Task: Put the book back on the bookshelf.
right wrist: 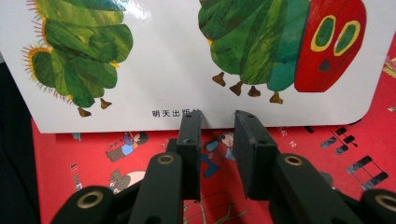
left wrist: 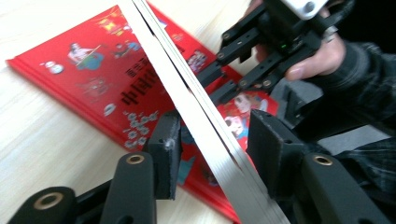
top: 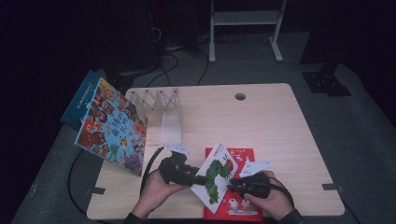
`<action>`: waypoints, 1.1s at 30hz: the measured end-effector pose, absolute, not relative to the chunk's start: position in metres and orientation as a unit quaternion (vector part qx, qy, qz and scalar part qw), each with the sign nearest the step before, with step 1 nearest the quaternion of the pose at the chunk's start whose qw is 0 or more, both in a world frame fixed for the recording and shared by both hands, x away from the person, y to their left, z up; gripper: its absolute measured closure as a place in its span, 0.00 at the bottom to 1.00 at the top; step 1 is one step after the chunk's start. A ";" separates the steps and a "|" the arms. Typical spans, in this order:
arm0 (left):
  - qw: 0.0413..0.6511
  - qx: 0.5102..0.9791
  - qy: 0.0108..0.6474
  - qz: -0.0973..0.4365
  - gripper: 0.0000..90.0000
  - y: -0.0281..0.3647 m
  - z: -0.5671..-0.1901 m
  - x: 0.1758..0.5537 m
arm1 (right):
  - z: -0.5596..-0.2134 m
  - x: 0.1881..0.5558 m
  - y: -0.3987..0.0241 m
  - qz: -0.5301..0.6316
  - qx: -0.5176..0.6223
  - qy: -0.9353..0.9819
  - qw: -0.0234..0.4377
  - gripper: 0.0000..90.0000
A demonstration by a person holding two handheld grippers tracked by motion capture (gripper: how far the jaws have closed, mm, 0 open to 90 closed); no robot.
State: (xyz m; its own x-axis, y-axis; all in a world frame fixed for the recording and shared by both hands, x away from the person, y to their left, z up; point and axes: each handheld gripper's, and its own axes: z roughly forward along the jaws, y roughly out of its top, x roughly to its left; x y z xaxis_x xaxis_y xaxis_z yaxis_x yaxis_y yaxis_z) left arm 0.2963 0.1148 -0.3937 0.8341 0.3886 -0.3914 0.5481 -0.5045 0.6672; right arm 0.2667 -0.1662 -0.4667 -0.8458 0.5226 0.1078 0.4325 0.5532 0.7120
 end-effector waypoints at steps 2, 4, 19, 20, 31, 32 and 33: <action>0.406 0.868 0.273 -0.086 0.66 0.115 -0.391 0.298 | -0.467 0.266 -0.165 0.388 0.272 0.879 0.059 0.79; 0.411 0.866 0.273 -0.087 0.67 0.114 -0.388 0.300 | -0.467 0.266 -0.163 0.388 0.268 0.880 0.060 0.79; 0.430 0.866 0.245 -0.069 0.76 0.107 -0.376 0.300 | -0.468 0.264 -0.143 0.397 0.252 0.881 0.055 0.81; 0.430 0.866 0.245 -0.069 0.76 0.107 -0.376 0.300 | -0.468 0.265 -0.144 0.397 0.251 0.881 0.056 0.81; 0.416 0.877 0.242 -0.016 0.83 0.105 -0.372 0.295 | -0.459 0.269 -0.172 0.412 0.267 0.868 0.077 0.66; 0.416 0.876 0.242 -0.017 0.83 0.105 -0.372 0.295 | -0.458 0.270 -0.177 0.415 0.272 0.865 0.081 0.65; 0.417 0.876 0.242 -0.018 0.83 0.105 -0.373 0.295 | -0.456 0.271 -0.183 0.417 0.275 0.862 0.088 0.64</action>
State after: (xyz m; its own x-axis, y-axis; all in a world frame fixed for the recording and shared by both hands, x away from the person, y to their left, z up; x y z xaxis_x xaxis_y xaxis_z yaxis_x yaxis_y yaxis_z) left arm 0.2947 0.1047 -0.3726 0.8824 0.4089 -0.2326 0.4383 -0.5348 0.7224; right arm 0.2712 -0.1833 -0.4561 -0.8328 0.5482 0.0771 0.4008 0.5010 0.7671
